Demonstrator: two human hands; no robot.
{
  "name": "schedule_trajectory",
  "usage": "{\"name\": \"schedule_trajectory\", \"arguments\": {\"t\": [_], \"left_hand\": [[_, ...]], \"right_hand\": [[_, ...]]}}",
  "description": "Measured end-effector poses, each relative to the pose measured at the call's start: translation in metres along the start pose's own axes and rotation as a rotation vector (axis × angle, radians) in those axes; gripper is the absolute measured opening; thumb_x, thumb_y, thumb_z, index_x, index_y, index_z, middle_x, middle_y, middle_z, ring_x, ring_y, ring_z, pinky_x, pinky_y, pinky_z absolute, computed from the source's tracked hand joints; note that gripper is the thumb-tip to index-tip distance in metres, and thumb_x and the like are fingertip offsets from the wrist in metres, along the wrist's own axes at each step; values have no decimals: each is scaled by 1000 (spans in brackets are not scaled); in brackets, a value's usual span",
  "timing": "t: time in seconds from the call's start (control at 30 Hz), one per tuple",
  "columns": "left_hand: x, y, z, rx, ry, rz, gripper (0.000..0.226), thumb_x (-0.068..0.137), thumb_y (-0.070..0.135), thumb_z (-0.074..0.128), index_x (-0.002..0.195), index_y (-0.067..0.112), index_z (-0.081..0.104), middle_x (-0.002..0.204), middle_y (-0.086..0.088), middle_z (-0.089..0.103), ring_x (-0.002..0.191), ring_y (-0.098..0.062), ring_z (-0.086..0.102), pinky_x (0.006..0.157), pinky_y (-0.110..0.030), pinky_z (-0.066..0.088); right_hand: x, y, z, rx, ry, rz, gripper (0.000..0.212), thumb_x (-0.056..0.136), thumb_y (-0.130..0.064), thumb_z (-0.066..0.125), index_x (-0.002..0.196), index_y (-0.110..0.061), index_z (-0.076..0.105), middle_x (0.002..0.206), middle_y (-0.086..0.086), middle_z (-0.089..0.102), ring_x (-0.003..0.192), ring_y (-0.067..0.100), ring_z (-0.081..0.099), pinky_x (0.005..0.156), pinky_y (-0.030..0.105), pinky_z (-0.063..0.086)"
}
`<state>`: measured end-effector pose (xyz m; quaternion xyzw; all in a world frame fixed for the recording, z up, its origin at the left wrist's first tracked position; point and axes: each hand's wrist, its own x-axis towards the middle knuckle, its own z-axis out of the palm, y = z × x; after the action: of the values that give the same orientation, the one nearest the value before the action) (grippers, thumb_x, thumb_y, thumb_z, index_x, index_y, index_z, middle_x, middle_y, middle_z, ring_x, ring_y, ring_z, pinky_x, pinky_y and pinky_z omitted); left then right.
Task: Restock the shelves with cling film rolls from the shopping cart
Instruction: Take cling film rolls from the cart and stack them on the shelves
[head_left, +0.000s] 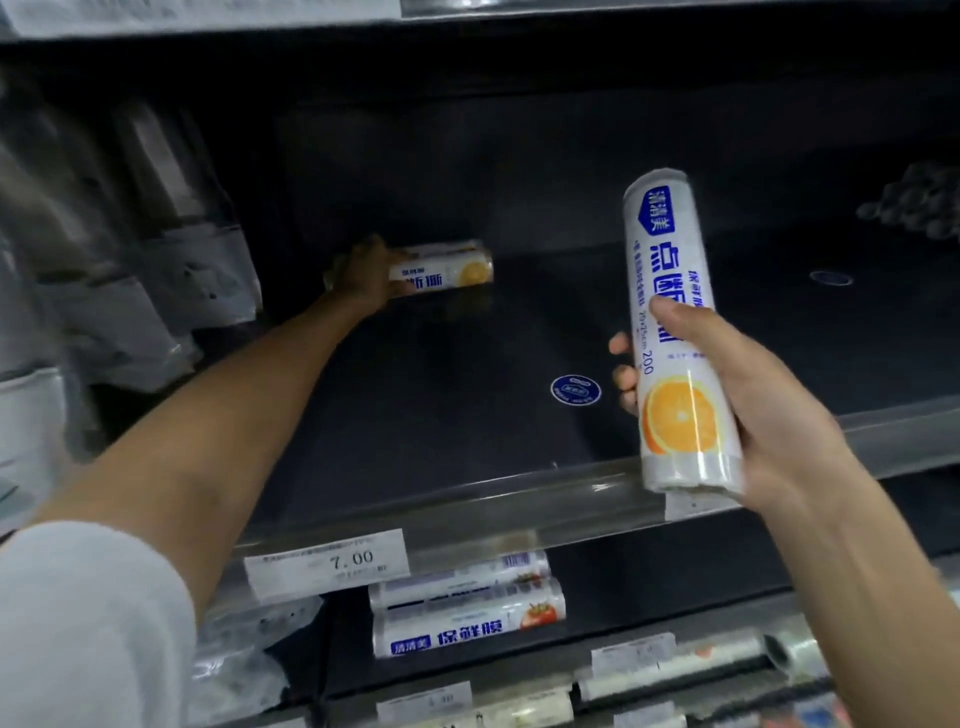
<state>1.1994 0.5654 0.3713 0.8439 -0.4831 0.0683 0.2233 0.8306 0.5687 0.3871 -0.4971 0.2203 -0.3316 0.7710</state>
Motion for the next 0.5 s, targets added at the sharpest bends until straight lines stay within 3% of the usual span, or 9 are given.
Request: {"name": "schedule_trajectory", "arguments": {"t": [0.33, 0.5], "left_hand": [[13, -5, 11, -28, 62, -29, 43, 88, 15, 65, 127, 0, 54, 127, -18, 52, 114, -32, 51, 90, -30, 38], [12, 1, 9, 25, 40, -62, 47, 91, 16, 61, 133, 0, 48, 132, -21, 50, 118, -34, 50, 94, -34, 38]], "right_hand": [[17, 5, -4, -27, 9, 55, 54, 61, -35, 69, 107, -9, 57, 74, 6, 67, 55, 15, 61, 50, 26, 52], [16, 4, -8, -31, -8, 51, 46, 64, -32, 68, 103, -10, 59, 74, 6, 67, 56, 15, 60, 52, 25, 54]]}}
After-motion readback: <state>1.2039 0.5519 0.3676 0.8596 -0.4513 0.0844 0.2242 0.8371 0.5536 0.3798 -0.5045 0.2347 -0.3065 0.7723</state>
